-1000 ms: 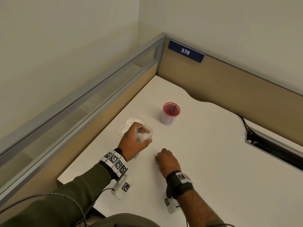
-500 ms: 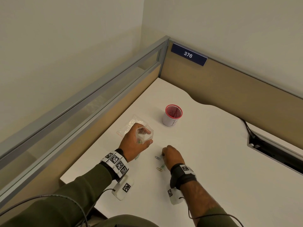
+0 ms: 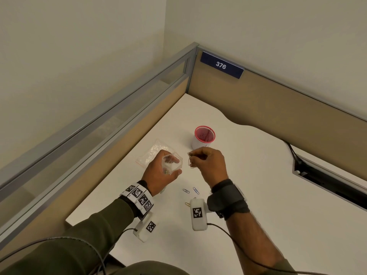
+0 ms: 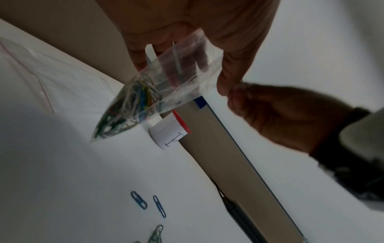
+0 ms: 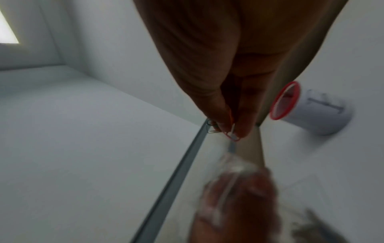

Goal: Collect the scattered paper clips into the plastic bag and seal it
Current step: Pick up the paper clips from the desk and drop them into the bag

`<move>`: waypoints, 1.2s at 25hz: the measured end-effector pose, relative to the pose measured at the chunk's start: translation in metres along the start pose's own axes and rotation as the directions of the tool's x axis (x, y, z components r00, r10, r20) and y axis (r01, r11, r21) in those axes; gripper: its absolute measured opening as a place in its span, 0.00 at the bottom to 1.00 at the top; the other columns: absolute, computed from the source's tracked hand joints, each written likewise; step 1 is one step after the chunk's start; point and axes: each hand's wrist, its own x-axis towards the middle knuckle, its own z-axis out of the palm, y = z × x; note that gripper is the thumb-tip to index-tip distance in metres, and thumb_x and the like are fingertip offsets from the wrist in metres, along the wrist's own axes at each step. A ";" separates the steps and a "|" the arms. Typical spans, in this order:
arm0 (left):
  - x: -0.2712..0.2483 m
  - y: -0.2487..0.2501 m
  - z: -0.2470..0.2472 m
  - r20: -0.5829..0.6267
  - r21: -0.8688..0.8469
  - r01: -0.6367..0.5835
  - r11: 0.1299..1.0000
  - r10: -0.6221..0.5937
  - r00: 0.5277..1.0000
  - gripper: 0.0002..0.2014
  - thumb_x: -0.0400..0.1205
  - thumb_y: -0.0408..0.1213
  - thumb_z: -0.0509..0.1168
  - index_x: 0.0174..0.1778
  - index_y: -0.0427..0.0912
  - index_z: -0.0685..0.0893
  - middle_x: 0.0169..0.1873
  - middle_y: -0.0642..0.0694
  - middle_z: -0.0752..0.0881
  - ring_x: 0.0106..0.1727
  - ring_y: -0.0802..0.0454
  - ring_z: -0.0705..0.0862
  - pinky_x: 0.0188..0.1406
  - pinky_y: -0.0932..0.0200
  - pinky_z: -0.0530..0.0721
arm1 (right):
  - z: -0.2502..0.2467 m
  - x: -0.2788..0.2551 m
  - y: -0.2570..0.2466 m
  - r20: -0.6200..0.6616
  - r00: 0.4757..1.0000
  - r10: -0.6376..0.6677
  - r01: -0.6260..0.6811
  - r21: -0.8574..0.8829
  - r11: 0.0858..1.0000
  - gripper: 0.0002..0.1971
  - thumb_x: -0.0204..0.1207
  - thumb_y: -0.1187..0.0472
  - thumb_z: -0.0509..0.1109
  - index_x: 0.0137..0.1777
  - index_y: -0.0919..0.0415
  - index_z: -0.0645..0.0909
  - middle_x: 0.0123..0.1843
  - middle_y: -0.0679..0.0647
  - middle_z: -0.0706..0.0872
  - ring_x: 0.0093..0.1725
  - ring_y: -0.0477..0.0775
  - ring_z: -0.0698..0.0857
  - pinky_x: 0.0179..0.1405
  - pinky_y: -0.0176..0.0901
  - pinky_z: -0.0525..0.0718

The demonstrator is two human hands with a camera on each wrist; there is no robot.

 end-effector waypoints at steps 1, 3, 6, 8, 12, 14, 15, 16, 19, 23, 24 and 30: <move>0.000 0.003 0.002 0.003 0.008 0.002 1.000 -0.002 1.000 0.21 0.75 0.36 0.78 0.59 0.48 0.77 0.56 0.52 0.86 0.64 0.54 0.84 0.64 0.52 0.85 | 0.003 0.000 -0.013 0.007 0.999 -0.033 0.033 0.021 0.999 0.06 0.73 0.69 0.73 0.45 0.60 0.89 0.38 0.52 0.90 0.35 0.48 0.89 0.40 0.33 0.89; 0.000 0.008 0.005 0.007 0.015 -0.002 1.000 0.001 1.000 0.21 0.76 0.36 0.78 0.60 0.49 0.76 0.56 0.53 0.85 0.63 0.55 0.83 0.62 0.55 0.84 | 0.012 0.000 -0.030 0.018 0.996 -0.090 0.089 0.015 0.996 0.06 0.72 0.69 0.73 0.45 0.59 0.89 0.41 0.51 0.91 0.38 0.47 0.89 0.43 0.32 0.88; 0.003 0.011 0.006 0.014 0.021 -0.005 1.000 0.005 1.000 0.24 0.76 0.36 0.78 0.64 0.48 0.74 0.56 0.50 0.84 0.61 0.54 0.85 0.59 0.57 0.86 | 0.027 -0.005 -0.037 0.040 0.992 -0.124 0.126 -0.075 0.989 0.05 0.73 0.66 0.73 0.45 0.57 0.88 0.44 0.51 0.89 0.43 0.47 0.87 0.46 0.34 0.86; 0.005 0.010 0.006 0.008 0.021 -0.023 1.000 0.023 1.000 0.25 0.75 0.36 0.78 0.64 0.47 0.75 0.56 0.48 0.86 0.60 0.52 0.87 0.58 0.56 0.88 | 0.032 -0.009 -0.036 0.040 0.990 -0.138 0.142 -0.121 0.982 0.07 0.73 0.68 0.71 0.45 0.57 0.87 0.44 0.50 0.87 0.44 0.47 0.86 0.47 0.36 0.86; 0.005 0.011 0.005 0.005 0.019 -0.008 1.000 0.008 1.000 0.25 0.75 0.36 0.78 0.64 0.46 0.75 0.57 0.47 0.85 0.61 0.52 0.86 0.60 0.54 0.88 | 0.030 -0.012 -0.040 0.024 0.987 -0.162 0.164 -0.166 0.973 0.10 0.73 0.71 0.66 0.45 0.58 0.87 0.44 0.50 0.87 0.45 0.48 0.85 0.48 0.35 0.85; 0.004 0.012 0.005 0.016 0.006 -0.023 1.000 0.023 1.000 0.24 0.75 0.37 0.79 0.63 0.48 0.75 0.56 0.49 0.85 0.63 0.53 0.84 0.60 0.55 0.87 | 0.026 -0.013 -0.042 0.018 0.984 -0.178 0.178 -0.165 0.970 0.10 0.74 0.70 0.67 0.45 0.57 0.87 0.44 0.49 0.88 0.45 0.47 0.85 0.48 0.34 0.85; 0.003 0.013 0.005 0.019 -0.002 -0.033 0.999 0.033 0.999 0.24 0.75 0.38 0.78 0.62 0.49 0.75 0.56 0.52 0.85 0.63 0.54 0.84 0.60 0.55 0.86 | 0.024 -0.014 -0.042 0.012 0.982 -0.186 0.186 -0.147 0.972 0.09 0.75 0.70 0.67 0.45 0.57 0.87 0.44 0.49 0.88 0.45 0.46 0.85 0.47 0.32 0.84; 0.003 0.013 0.005 0.018 -0.006 -0.040 0.999 0.040 0.999 0.23 0.75 0.37 0.78 0.61 0.50 0.75 0.55 0.54 0.84 0.63 0.55 0.84 0.60 0.57 0.86 | 0.022 -0.015 -0.041 -0.004 0.982 -0.191 0.189 -0.116 0.975 0.09 0.75 0.70 0.67 0.46 0.57 0.87 0.44 0.49 0.88 0.45 0.45 0.86 0.47 0.29 0.84; 0.002 0.013 0.003 0.007 -0.014 -0.053 0.998 0.053 0.999 0.21 0.75 0.37 0.78 0.59 0.50 0.77 0.55 0.55 0.86 0.63 0.57 0.84 0.59 0.60 0.85 | 0.010 -0.012 -0.024 -0.101 0.975 -0.199 0.192 -0.073 0.979 0.09 0.75 0.70 0.68 0.47 0.56 0.87 0.44 0.45 0.87 0.44 0.41 0.85 0.46 0.24 0.83; -0.001 0.007 -0.005 -0.006 -0.026 -0.072 0.997 0.072 0.997 0.20 0.75 0.36 0.78 0.58 0.49 0.78 0.56 0.54 0.87 0.65 0.56 0.84 0.64 0.54 0.85 | 0.011 -0.006 0.047 0.058 0.998 -0.038 0.061 -0.458 0.887 0.11 0.77 0.68 0.65 0.53 0.58 0.87 0.53 0.53 0.87 0.53 0.53 0.85 0.55 0.38 0.80; -0.002 0.007 -0.007 -0.008 -0.028 -0.073 0.997 0.073 0.997 0.19 0.75 0.36 0.78 0.58 0.49 0.78 0.56 0.53 0.87 0.66 0.55 0.84 0.64 0.53 0.85 | 0.014 -0.010 0.067 0.142 0.988 0.063 0.024 -0.542 0.840 0.13 0.77 0.68 0.64 0.57 0.57 0.86 0.57 0.54 0.85 0.58 0.55 0.83 0.59 0.41 0.79; -0.003 0.007 -0.010 -0.027 -0.028 -0.069 0.997 0.068 0.997 0.20 0.75 0.35 0.78 0.58 0.48 0.78 0.55 0.51 0.87 0.65 0.55 0.84 0.64 0.50 0.85 | 0.033 -0.038 0.110 0.447 0.884 0.136 0.221 -0.656 0.722 0.29 0.72 0.75 0.61 0.70 0.50 0.78 0.68 0.52 0.75 0.68 0.57 0.73 0.67 0.48 0.76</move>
